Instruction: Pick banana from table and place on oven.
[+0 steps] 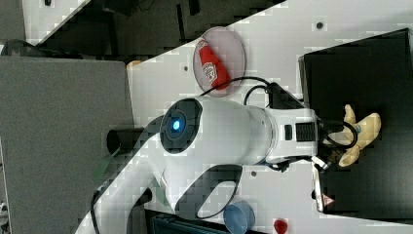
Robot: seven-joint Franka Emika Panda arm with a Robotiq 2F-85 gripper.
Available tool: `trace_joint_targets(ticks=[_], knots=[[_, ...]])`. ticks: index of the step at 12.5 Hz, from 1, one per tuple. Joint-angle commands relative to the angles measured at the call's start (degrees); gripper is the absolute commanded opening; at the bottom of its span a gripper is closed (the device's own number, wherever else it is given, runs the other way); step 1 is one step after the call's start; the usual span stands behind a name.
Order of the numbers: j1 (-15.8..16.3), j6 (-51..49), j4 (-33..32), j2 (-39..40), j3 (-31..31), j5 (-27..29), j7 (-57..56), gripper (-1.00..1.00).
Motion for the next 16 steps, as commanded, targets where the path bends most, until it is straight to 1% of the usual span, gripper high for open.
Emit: trace_joint_targets(ticks=[1, 4, 5, 8, 10, 13, 14, 16], knots=[[1.55, 0.84, 2.39, -3.00, -0.34, 0.06, -4.54, 0.15], [1.58, 1.42, 2.55, -3.63, -0.38, 0.05, -4.54, 0.84], [1.76, 1.43, 3.17, -4.78, -0.19, 0.05, -4.54, 1.00], [3.97, -1.46, 4.88, -11.29, 1.55, -1.51, -4.46, 1.00], [6.02, -8.10, 4.78, -16.49, 4.15, -4.01, -1.34, 1.00], [8.53, -20.17, 4.45, -22.70, 11.93, -4.32, 17.69, 1.00], [9.15, -22.65, 4.37, -23.86, 15.55, -4.32, 24.62, 1.00], [9.61, -23.12, 3.98, -24.74, 23.14, -4.32, 38.24, 1.00]])
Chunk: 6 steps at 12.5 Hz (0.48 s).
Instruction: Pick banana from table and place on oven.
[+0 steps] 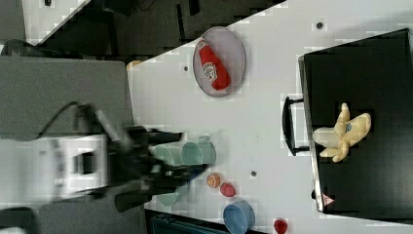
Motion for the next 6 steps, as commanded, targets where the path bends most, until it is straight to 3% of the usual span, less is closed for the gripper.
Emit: trace_joint_targets(ticks=[1, 4, 6], knots=[[3.61, -0.50, -0.18, 1.98, 11.10, 1.08, 25.46, 1.00], [3.62, 0.85, -0.18, 1.50, 16.36, 1.21, 36.82, 1.00], [3.61, 2.34, -0.19, 0.71, 16.79, 1.15, 37.82, 1.00]])
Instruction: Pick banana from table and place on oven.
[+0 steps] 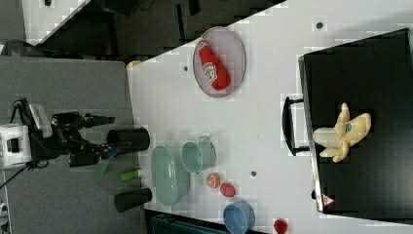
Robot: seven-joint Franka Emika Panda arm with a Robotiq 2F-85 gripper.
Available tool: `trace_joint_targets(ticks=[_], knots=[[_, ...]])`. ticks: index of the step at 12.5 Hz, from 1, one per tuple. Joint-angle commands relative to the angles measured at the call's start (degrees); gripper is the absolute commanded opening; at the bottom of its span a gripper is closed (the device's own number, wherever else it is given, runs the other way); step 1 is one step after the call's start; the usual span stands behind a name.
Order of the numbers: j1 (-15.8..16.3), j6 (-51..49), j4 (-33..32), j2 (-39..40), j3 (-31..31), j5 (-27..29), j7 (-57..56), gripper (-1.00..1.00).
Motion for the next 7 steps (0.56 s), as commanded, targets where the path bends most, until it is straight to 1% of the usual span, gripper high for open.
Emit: trace_joint_targets(ticks=[1, 7], knots=[[-2.10, -0.30, -1.10, -0.35, -1.90, -0.21, 9.58, 1.00], [-2.20, -0.32, -1.10, -0.12, -1.89, -0.21, 9.35, 1.00]])
